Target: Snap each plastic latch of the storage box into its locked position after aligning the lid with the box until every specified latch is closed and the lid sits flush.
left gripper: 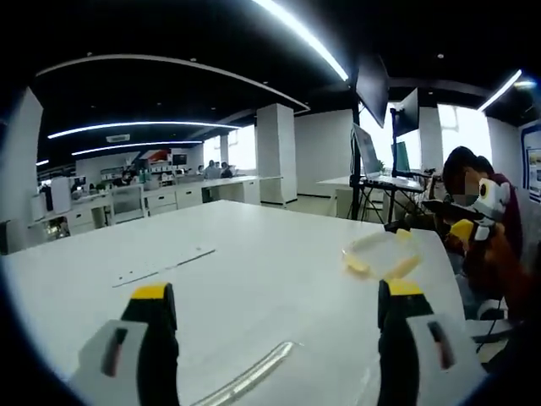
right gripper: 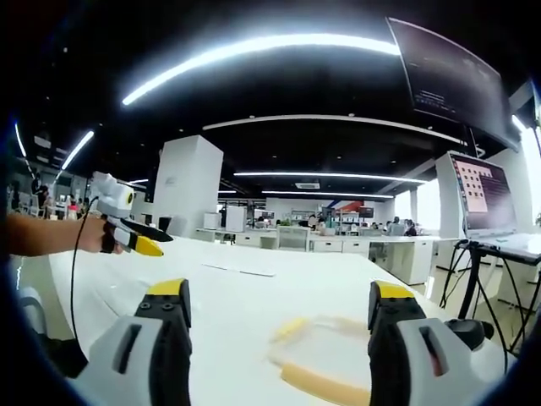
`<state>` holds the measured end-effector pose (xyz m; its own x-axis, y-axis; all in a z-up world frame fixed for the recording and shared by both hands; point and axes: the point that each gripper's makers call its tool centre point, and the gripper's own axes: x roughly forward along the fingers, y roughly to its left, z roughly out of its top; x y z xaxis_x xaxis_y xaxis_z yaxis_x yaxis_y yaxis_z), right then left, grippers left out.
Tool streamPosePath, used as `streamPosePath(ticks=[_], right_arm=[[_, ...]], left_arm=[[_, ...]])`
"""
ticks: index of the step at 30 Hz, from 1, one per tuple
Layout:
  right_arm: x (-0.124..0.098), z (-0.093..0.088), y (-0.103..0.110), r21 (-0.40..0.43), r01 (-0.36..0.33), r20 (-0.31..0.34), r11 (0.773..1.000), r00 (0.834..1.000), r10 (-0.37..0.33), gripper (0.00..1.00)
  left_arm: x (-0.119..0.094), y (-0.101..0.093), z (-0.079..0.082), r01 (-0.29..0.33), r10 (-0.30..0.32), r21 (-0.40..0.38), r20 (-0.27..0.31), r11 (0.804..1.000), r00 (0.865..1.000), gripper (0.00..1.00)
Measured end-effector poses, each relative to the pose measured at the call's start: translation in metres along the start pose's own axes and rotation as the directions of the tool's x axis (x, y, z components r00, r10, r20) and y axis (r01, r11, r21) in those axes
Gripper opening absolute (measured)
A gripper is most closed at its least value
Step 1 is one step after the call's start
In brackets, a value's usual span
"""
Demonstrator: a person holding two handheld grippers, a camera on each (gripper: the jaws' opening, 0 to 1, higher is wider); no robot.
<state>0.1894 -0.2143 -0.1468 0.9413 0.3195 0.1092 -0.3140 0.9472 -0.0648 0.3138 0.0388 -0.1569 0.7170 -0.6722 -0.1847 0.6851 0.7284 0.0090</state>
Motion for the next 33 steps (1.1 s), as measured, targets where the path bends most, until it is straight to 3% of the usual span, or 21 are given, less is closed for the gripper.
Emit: streamPosePath(ticks=[18,33], right_arm=[[0.002,0.002,0.004,-0.032,-0.014,0.007,0.999,1.000,0.014,0.91],[0.002,0.002,0.000,-0.003,-0.013,0.014,1.000,1.000,0.013,0.99]], left_arm=[[0.022,-0.021,0.001,0.039,-0.038,0.022,-0.037,0.999,0.999,1.00],[0.026,-0.030,-0.004,0.042,-0.040,0.026,-0.048,0.999,0.998,1.00]])
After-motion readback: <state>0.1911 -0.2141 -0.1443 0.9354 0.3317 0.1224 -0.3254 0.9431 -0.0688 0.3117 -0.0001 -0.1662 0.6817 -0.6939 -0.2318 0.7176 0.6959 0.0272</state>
